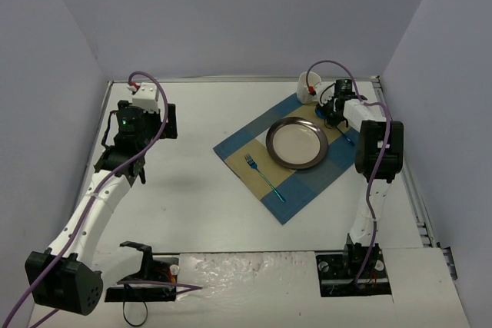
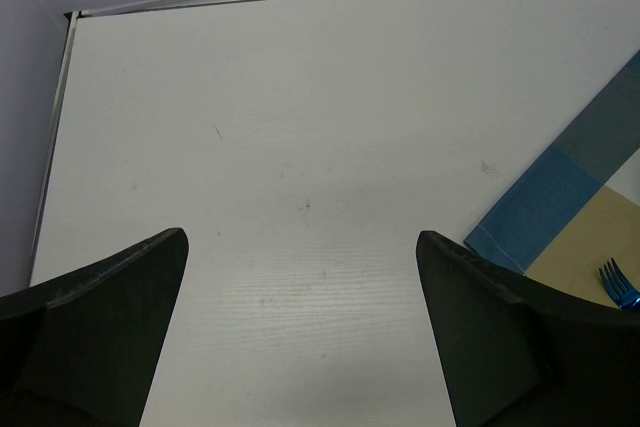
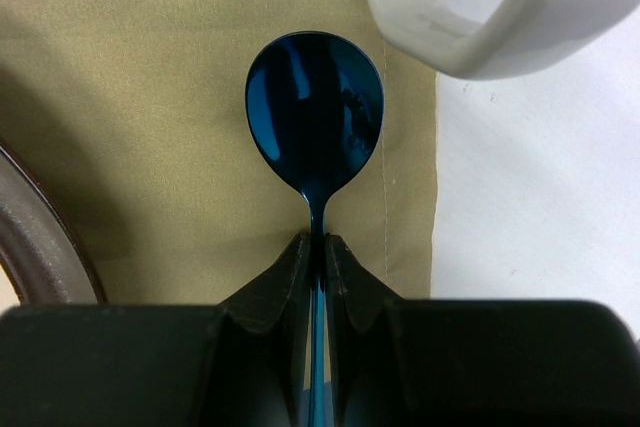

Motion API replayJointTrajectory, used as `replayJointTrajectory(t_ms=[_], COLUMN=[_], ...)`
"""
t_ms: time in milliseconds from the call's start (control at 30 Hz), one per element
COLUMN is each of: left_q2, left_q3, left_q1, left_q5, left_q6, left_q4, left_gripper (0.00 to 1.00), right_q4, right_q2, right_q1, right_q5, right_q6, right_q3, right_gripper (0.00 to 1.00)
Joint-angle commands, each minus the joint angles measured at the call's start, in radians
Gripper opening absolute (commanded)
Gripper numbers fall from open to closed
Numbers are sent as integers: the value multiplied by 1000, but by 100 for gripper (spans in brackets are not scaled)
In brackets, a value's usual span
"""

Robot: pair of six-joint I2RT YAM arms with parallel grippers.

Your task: Set the dinner table for one person

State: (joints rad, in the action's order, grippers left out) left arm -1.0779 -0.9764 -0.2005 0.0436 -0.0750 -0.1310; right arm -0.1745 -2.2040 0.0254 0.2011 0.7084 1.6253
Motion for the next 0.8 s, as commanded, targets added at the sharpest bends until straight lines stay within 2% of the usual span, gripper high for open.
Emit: replayJointTrajectory(t_ms=[0, 300, 567, 700, 733, 767], left_q2=[4, 6, 16, 27, 27, 31], left_q3=[-56, -54, -56, -58, -58, -60], left_q1=[9, 10, 16, 18, 18, 19], left_q5=[-11, -13, -23, -31, -31, -34], left_q6=[-6, -5, -14, -17, -17, -19], left_q4=[55, 54, 59, 57, 57, 54], left_gripper=[96, 95, 96, 96, 96, 96], right_q4=[23, 27, 41, 76, 77, 86], right_q2=[13, 31, 149, 304, 306, 367], right_q1=[4, 5, -8, -19, -19, -33], right_q5=[21, 24, -18, -90, -91, -117], right_q6=[18, 22, 1, -42, -54, -72], right_q3=[18, 15, -17, -75, -82, -92], right_gripper=[11, 19, 28, 45, 45, 55])
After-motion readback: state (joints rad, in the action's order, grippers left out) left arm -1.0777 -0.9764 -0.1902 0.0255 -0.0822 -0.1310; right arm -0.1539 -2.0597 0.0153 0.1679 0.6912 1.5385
